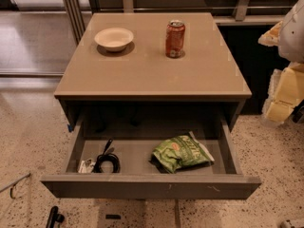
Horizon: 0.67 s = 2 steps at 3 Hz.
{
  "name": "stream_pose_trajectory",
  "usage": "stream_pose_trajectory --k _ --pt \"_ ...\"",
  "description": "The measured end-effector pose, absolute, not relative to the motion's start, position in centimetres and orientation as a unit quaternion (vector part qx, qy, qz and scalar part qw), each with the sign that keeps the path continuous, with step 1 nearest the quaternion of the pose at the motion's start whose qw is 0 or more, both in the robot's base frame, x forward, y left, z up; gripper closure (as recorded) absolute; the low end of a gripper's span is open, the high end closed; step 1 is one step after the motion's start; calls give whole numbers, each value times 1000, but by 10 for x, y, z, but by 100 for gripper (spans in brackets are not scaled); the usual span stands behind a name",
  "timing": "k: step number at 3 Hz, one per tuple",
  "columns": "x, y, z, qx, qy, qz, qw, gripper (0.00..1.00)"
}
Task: Pick green jalapeno chip bag from top drawer and place on counter
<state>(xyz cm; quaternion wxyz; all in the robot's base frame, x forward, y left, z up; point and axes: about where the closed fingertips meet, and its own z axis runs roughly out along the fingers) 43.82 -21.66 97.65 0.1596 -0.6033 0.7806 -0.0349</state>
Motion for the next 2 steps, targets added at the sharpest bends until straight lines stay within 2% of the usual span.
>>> stream_pose_trajectory --k 1,2 --pt "438 -217 977 -603 781 -35 160 0" --pt "439 -216 975 -601 781 -34 166 19"
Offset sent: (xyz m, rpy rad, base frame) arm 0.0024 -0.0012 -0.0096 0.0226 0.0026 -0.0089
